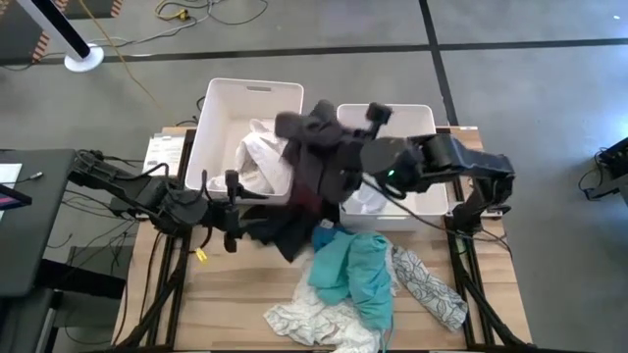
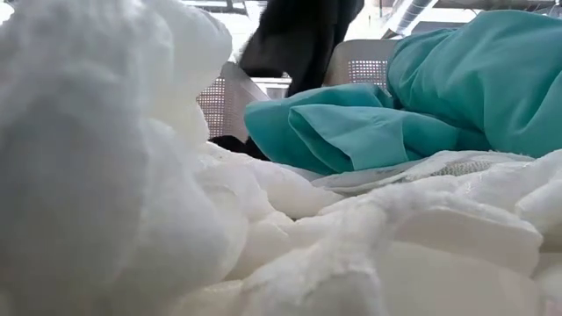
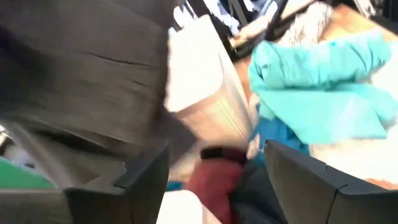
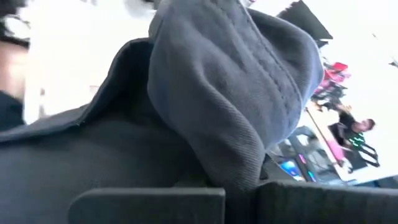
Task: Sort clothes
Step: Put the black pants into the right white laundry bin
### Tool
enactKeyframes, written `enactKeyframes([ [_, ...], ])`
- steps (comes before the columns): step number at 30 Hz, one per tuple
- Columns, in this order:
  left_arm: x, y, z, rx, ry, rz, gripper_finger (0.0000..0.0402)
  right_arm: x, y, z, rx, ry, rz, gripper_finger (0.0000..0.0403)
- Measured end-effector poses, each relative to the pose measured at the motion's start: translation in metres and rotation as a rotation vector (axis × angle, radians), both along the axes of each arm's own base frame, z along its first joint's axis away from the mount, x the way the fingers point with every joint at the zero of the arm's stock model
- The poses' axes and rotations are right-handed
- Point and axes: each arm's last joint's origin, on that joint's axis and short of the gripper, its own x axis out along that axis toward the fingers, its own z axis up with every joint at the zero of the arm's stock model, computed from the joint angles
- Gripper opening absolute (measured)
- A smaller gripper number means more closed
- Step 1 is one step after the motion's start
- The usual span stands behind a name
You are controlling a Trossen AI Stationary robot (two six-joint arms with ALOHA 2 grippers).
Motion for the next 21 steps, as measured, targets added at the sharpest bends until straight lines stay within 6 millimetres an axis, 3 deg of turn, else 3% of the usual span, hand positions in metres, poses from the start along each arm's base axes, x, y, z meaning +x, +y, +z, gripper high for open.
enactKeyframes([
  [6, 0.003, -0.001, -0.022, -0.008, 0.056, 0.014, 0.025, -0.028, -0.029, 0.018, -0.015, -0.054, -0.124, 0.0012],
  [10, 0.004, -0.002, -0.037, -0.021, 0.091, 0.027, 0.0249, -0.042, -0.051, 0.019, 0.009, -0.054, -0.217, 0.0012],
  [17, 0.005, -0.002, -0.059, -0.036, 0.138, 0.046, 0.0249, -0.063, -0.097, 0.001, 0.113, 0.032, -0.459, 0.0012],
  [21, 0.005, -0.002, -0.069, -0.034, 0.149, 0.047, 0.0249, -0.064, -0.12, -0.016, 0.231, 0.103, -0.539, 0.0012],
])
